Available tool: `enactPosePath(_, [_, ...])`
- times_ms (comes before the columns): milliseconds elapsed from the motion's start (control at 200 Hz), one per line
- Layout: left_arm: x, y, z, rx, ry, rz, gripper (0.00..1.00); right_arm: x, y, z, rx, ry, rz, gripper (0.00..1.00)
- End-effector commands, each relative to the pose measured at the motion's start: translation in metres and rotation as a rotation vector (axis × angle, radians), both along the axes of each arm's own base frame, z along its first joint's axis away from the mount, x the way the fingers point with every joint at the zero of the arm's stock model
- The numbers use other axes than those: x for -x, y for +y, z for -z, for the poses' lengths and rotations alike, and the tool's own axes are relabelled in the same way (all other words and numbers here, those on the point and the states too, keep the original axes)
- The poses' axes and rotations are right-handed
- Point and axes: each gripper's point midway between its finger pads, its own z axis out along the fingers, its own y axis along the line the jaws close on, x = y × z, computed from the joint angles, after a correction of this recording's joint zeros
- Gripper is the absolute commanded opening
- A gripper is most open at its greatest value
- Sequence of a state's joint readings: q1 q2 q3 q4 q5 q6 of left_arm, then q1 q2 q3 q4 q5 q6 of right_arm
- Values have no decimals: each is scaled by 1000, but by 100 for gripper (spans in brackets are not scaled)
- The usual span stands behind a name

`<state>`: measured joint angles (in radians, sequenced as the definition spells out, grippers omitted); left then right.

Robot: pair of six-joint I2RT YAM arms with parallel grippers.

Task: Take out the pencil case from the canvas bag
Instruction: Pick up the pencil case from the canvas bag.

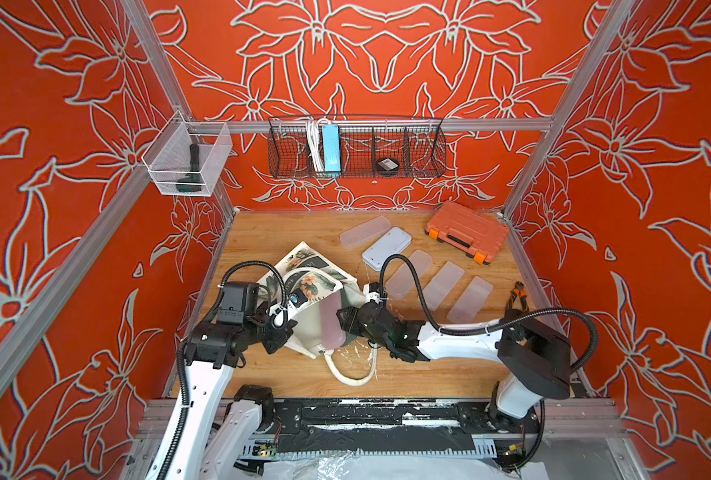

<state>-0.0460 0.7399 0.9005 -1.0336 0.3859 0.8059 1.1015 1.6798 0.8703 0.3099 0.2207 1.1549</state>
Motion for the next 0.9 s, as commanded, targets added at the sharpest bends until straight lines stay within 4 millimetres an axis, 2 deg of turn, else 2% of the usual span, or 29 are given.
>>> enactPosePath(0, [-1,-11,-17,72,-26,20,0,3,3,14,51,12,-44,68])
enactPosePath(160, [2,-16,-22,120,-15,5,0,7,21,10,9,11,-117,73])
enactPosePath(260, [3,-16,-20,130,-9,-5,0,10,24,9,4,8,-150,73])
enactPosePath(455, [2,-17,-19,162,-3,-33,0,17,18,18,76,15,-198,78])
enactPosePath(565, [3,-19,-18,176,1,-34,0,18,13,24,177,7,-237,83])
enactPosePath(706, [5,-19,-17,187,6,-41,0,21,7,31,305,5,-290,83])
enactPosePath(896, [7,-22,-17,217,18,-55,0,24,11,28,373,-55,-393,90])
